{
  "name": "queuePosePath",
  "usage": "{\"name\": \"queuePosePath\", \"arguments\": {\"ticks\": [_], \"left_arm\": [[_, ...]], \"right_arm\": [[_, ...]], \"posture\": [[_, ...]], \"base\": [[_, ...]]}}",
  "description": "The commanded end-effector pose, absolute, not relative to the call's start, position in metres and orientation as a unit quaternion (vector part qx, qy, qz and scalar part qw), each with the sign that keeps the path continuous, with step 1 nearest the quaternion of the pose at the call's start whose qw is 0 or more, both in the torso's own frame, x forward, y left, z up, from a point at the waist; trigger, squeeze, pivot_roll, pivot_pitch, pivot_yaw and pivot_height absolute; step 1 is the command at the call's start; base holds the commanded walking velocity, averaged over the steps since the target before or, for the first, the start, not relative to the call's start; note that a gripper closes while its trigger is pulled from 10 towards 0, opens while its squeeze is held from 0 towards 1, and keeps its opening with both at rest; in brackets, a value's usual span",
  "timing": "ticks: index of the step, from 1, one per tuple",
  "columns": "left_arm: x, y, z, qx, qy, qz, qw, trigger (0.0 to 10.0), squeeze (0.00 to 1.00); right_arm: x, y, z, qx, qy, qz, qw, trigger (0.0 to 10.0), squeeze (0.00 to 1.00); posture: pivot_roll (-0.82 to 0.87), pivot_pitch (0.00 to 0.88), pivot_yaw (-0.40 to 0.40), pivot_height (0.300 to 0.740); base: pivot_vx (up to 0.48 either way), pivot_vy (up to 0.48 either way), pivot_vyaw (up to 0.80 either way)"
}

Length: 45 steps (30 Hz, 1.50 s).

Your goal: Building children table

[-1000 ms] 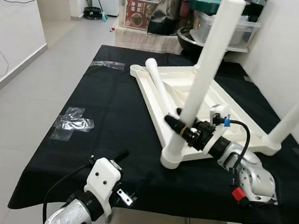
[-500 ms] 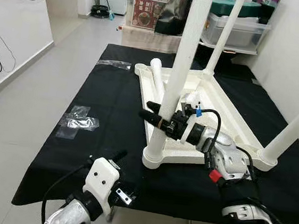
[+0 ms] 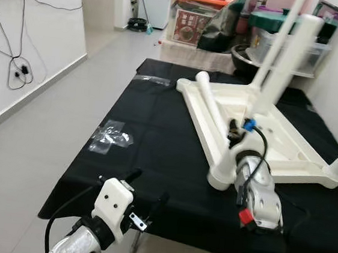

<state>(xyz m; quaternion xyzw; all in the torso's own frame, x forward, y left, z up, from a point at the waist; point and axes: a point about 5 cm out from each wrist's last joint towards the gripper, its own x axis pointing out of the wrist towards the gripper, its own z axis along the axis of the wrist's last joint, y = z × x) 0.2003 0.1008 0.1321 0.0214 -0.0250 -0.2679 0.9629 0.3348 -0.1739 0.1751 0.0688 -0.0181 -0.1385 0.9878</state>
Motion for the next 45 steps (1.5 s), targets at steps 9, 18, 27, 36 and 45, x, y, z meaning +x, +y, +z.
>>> {"name": "queuePosePath", "arguments": {"ticks": [9,18,27,36,45], "left_arm": [[0.201,0.099,0.128,0.023,-0.019,-0.270,0.962,10.0,0.00],[0.199,0.098,0.125,0.021,-0.016,-0.271,0.962,10.0,0.00],[0.200,0.097,0.125,0.020,-0.015,-0.272,0.962,10.0,0.00],[0.200,0.097,0.124,0.021,-0.016,-0.273,0.962,10.0,0.00],[0.201,0.097,0.126,0.023,-0.019,-0.270,0.962,10.0,0.00]], "right_arm": [[0.328,-0.142,0.171,0.116,-0.015,-0.136,0.984,10.0,1.00],[0.339,-0.154,0.183,0.103,-0.081,-0.024,0.991,10.0,0.00],[0.335,-0.161,0.174,0.116,-0.015,0.309,0.944,10.0,0.00],[0.333,-0.146,0.181,0.096,0.010,0.500,0.861,10.0,0.00],[0.351,-0.124,0.179,0.081,-0.004,0.481,0.873,0.0,0.00]], "posture": [[0.12,0.000,-0.091,0.740],[0.12,0.000,-0.089,0.740],[0.12,0.000,-0.093,0.740],[0.14,0.000,-0.107,0.740],[0.15,0.000,-0.116,0.740]], "base": [[0.000,0.000,0.00],[0.000,0.000,0.00],[0.000,0.000,0.00],[0.000,0.000,0.00],[0.000,0.000,0.00]]}}
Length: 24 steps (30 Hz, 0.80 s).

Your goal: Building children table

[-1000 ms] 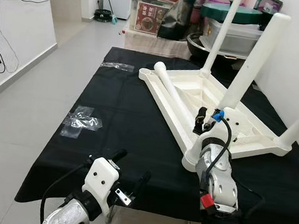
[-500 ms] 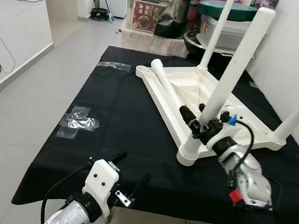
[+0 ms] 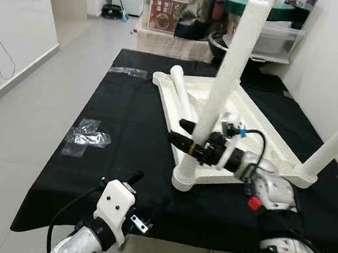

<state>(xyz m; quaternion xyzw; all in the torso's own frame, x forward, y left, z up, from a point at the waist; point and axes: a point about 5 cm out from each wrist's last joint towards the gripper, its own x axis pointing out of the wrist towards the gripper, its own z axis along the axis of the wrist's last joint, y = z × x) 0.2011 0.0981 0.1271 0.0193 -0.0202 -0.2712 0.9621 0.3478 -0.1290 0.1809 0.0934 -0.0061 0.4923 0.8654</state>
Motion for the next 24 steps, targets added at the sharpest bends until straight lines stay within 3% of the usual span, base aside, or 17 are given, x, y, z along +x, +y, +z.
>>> {"name": "queuePosePath", "arguments": {"ticks": [1,6,10,12,13,15,24], "left_arm": [[0.201,0.097,0.126,0.023,-0.019,-0.270,0.962,10.0,0.00],[0.201,0.096,0.125,0.022,-0.017,-0.272,0.962,10.0,0.00],[0.201,0.096,0.125,0.023,-0.017,-0.272,0.962,10.0,0.00],[0.202,0.096,0.125,0.023,-0.018,-0.274,0.961,10.0,0.00],[0.202,0.095,0.125,0.022,-0.018,-0.274,0.961,10.0,0.00],[0.203,0.095,0.125,0.022,-0.019,-0.274,0.961,10.0,0.00],[0.202,0.095,0.123,0.024,-0.020,-0.274,0.961,10.0,0.00]], "right_arm": [[0.351,-0.124,0.179,0.081,-0.004,0.481,0.873,0.0,0.00],[0.360,-0.142,0.175,0.107,-0.028,0.298,0.948,0.0,0.00],[0.360,-0.146,0.174,0.106,-0.029,0.264,0.958,0.0,0.00],[0.354,-0.165,0.166,0.086,-0.025,0.068,0.994,0.0,0.00],[0.344,-0.173,0.162,0.082,-0.020,-0.031,0.996,0.0,0.00],[0.331,-0.182,0.157,0.078,-0.012,-0.132,0.988,0.0,0.00],[0.320,-0.171,0.156,0.075,0.015,-0.226,0.971,0.0,0.00]], "posture": [[0.15,0.000,-0.116,0.740],[0.13,0.000,-0.106,0.740],[0.13,0.000,-0.106,0.740],[0.12,0.000,-0.105,0.740],[0.12,0.000,-0.105,0.740],[0.12,0.000,-0.105,0.740],[0.13,0.000,-0.111,0.740]], "base": [[0.000,0.000,0.00],[0.000,0.000,0.00],[0.000,0.000,0.00],[0.000,0.000,0.00],[0.000,0.000,0.00],[0.000,0.000,0.00],[0.000,0.000,0.00]]}}
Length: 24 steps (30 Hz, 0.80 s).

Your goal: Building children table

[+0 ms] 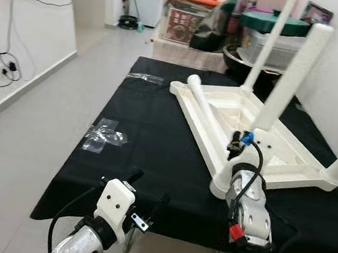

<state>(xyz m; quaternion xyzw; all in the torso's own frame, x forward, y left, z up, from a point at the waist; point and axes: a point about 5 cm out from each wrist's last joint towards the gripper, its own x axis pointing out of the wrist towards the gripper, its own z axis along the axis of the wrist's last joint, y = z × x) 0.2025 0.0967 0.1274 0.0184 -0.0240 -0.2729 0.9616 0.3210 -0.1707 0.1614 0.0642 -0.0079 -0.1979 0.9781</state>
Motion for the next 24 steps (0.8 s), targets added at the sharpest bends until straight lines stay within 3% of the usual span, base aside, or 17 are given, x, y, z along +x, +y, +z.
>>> {"name": "queuePosePath", "arguments": {"ticks": [1,2,3,4,5,11,12,16,18,20,21,22,23,24], "left_arm": [[0.202,0.095,0.123,0.024,-0.020,-0.274,0.961,10.0,0.00],[0.202,0.095,0.123,0.024,-0.020,-0.274,0.961,10.0,0.00],[0.202,0.096,0.123,0.024,-0.020,-0.273,0.961,10.0,0.00],[0.202,0.096,0.123,0.024,-0.020,-0.273,0.961,10.0,0.00],[0.201,0.096,0.122,0.024,-0.019,-0.273,0.961,10.0,0.00],[0.202,0.096,0.122,0.025,-0.019,-0.275,0.961,10.0,0.00],[0.202,0.097,0.122,0.025,-0.019,-0.274,0.961,10.0,0.00],[0.202,0.097,0.122,0.026,-0.019,-0.275,0.961,10.0,0.00],[0.202,0.096,0.123,0.026,-0.019,-0.277,0.960,10.0,0.00],[0.202,0.096,0.123,0.026,-0.019,-0.277,0.960,10.0,0.00],[0.202,0.096,0.123,0.025,-0.019,-0.277,0.960,10.0,0.00],[0.202,0.096,0.123,0.025,-0.019,-0.277,0.960,10.0,0.00],[0.203,0.096,0.123,0.025,-0.019,-0.277,0.960,10.0,0.00],[0.203,0.096,0.123,0.025,-0.019,-0.277,0.960,10.0,0.00]], "right_arm": [[0.320,-0.171,0.156,0.075,0.015,-0.226,0.971,0.0,0.00],[0.320,-0.171,0.156,0.075,0.015,-0.226,0.971,0.0,0.00],[0.320,-0.167,0.159,0.078,0.014,-0.231,0.970,1.5,0.00],[0.320,-0.167,0.159,0.078,0.014,-0.231,0.970,1.5,0.00],[0.323,-0.160,0.166,0.090,-0.007,-0.204,0.975,10.0,1.00],[0.331,-0.149,0.183,0.090,-0.056,-0.144,0.984,10.0,1.00],[0.332,-0.149,0.185,0.090,-0.063,-0.126,0.986,10.0,0.00],[0.334,-0.154,0.186,0.095,-0.076,-0.093,0.988,10.0,0.00],[0.335,-0.143,0.193,0.103,-0.092,0.055,0.989,10.0,0.00],[0.335,-0.143,0.193,0.103,-0.092,0.055,0.989,10.0,0.00],[0.334,-0.139,0.196,0.095,-0.094,0.139,0.981,10.0,0.00],[0.334,-0.139,0.196,0.095,-0.094,0.139,0.981,10.0,0.00],[0.332,-0.136,0.195,0.098,-0.076,0.224,0.967,10.0,0.00],[0.332,-0.136,0.195,0.098,-0.076,0.224,0.967,10.0,0.00]], "posture": [[0.13,0.000,-0.111,0.740],[0.13,0.000,-0.111,0.740],[0.12,0.000,-0.109,0.740],[0.12,0.000,-0.109,0.740],[0.12,0.000,-0.106,0.740],[0.12,0.000,-0.098,0.740],[0.13,0.000,-0.092,0.740],[0.12,0.000,-0.089,0.740],[0.12,0.000,-0.090,0.740],[0.12,0.000,-0.090,0.740],[0.12,0.000,-0.088,0.740],[0.12,0.000,-0.088,0.740],[0.12,0.000,-0.091,0.740],[0.12,0.000,-0.091,0.740]], "base": [[0.000,0.000,0.00],[0.000,0.000,0.00],[0.000,0.000,0.00],[0.000,0.000,0.00],[0.000,0.000,0.00],[0.000,0.000,0.00],[0.000,0.000,0.00],[0.000,0.000,0.00],[0.000,0.000,0.00],[0.000,0.000,0.00],[0.000,0.000,0.00],[0.000,0.000,0.00],[0.000,0.000,0.00],[0.000,0.000,0.00]]}}
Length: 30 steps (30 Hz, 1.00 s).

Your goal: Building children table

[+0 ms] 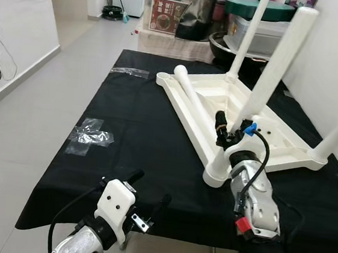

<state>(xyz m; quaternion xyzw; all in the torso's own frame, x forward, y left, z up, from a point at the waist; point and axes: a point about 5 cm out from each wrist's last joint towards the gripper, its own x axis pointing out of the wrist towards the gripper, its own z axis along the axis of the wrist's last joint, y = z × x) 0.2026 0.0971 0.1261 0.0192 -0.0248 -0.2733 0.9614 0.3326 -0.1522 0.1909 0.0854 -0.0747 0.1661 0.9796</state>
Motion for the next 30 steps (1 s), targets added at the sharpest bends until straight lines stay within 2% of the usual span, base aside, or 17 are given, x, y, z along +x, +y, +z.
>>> {"name": "queuePosePath", "arguments": {"ticks": [1,3,4,6,8,10,13,20,21,22,23,24,26,27,28,29,30], "left_arm": [[0.203,0.096,0.122,0.024,-0.019,-0.277,0.960,10.0,0.00],[0.203,0.096,0.122,0.024,-0.019,-0.277,0.960,10.0,0.00],[0.203,0.096,0.122,0.024,-0.019,-0.277,0.960,10.0,0.00],[0.203,0.096,0.122,0.024,-0.019,-0.277,0.960,10.0,0.00],[0.204,0.096,0.122,0.024,-0.018,-0.277,0.960,10.0,0.00],[0.204,0.096,0.122,0.024,-0.018,-0.277,0.960,10.0,0.00],[0.204,0.096,0.123,0.026,-0.019,-0.276,0.961,10.0,0.00],[0.205,0.096,0.124,0.027,-0.021,-0.275,0.961,10.0,0.00],[0.205,0.096,0.124,0.027,-0.021,-0.275,0.961,10.0,0.00],[0.205,0.096,0.124,0.028,-0.021,-0.274,0.961,10.0,0.00],[0.205,0.096,0.124,0.028,-0.021,-0.274,0.961,10.0,0.00],[0.205,0.096,0.124,0.028,-0.021,-0.274,0.961,10.0,0.00],[0.205,0.096,0.124,0.026,-0.021,-0.274,0.961,10.0,0.00],[0.205,0.096,0.124,0.026,-0.021,-0.274,0.961,10.0,0.00],[0.205,0.096,0.124,0.026,-0.021,-0.274,0.961,10.0,0.00],[0.205,0.096,0.124,0.026,-0.021,-0.274,0.961,10.0,0.00],[0.205,0.096,0.124,0.026,-0.021,-0.274,0.961,10.0,0.00]], "right_arm": [[0.330,-0.136,0.195,0.099,-0.058,0.281,0.953,10.0,0.00],[0.330,-0.136,0.195,0.099,-0.058,0.281,0.953,10.0,0.00],[0.325,-0.135,0.193,0.124,-0.016,0.366,0.922,10.0,0.00],[0.325,-0.135,0.193,0.124,-0.016,0.366,0.922,10.0,0.00],[0.317,-0.132,0.190,0.111,0.018,0.490,0.865,10.0,0.00],[0.321,-0.130,0.191,0.109,0.023,0.515,0.850,10.0,0.00],[0.339,-0.123,0.192,0.093,0.014,0.504,0.858,10.0,0.00],[0.348,-0.115,0.194,0.092,0.005,0.507,0.857,10.0,0.00],[0.354,-0.113,0.190,0.087,0.005,0.452,0.888,0.0,0.00],[0.357,-0.114,0.186,0.076,0.000,0.397,0.915,0.0,0.00],[0.360,-0.116,0.183,0.069,-0.004,0.361,0.930,0.0,0.00],[0.360,-0.116,0.183,0.069,-0.004,0.361,0.930,0.0,0.00],[0.362,-0.128,0.178,0.068,0.000,0.248,0.966,0.0,0.00],[0.362,-0.128,0.178,0.068,0.000,0.248,0.966,0.0,0.00],[0.362,-0.140,0.175,0.068,0.003,0.172,0.983,0.0,0.00],[0.362,-0.140,0.175,0.068,0.003,0.172,0.983,0.0,0.00],[0.361,-0.148,0.172,0.067,0.004,0.121,0.990,0.0,0.00]], "posture": [[0.12,0.000,-0.091,0.740],[0.12,0.000,-0.091,0.740],[0.12,0.000,-0.090,0.740],[0.12,0.000,-0.090,0.740],[0.13,0.000,-0.097,0.740],[0.13,0.000,-0.105,0.740],[0.14,0.000,-0.105,0.740],[0.15,0.000,-0.108,0.740],[0.14,0.000,-0.107,0.740],[0.14,0.000,-0.107,0.740],[0.14,0.000,-0.107,0.740],[0.14,0.000,-0.107,0.740],[0.13,0.000,-0.105,0.740],[0.13,0.000,-0.105,0.740],[0.12,0.000,-0.099,0.740],[0.12,0.000,-0.099,0.740],[0.12,0.000,-0.099,0.740]], "base": [[0.000,0.000,0.00],[0.000,0.000,0.00],[0.000,0.000,0.00],[0.000,0.000,0.00],[0.000,0.000,0.00],[0.000,0.000,0.00],[0.000,0.000,0.00],[0.000,0.000,0.00],[0.000,0.000,0.00],[0.000,0.000,0.00],[0.000,0.000,0.00],[0.000,0.000,0.00],[0.000,0.000,0.00],[0.000,0.000,0.00],[0.000,0.000,0.00],[0.000,0.000,0.00],[0.000,0.000,0.00]]}}
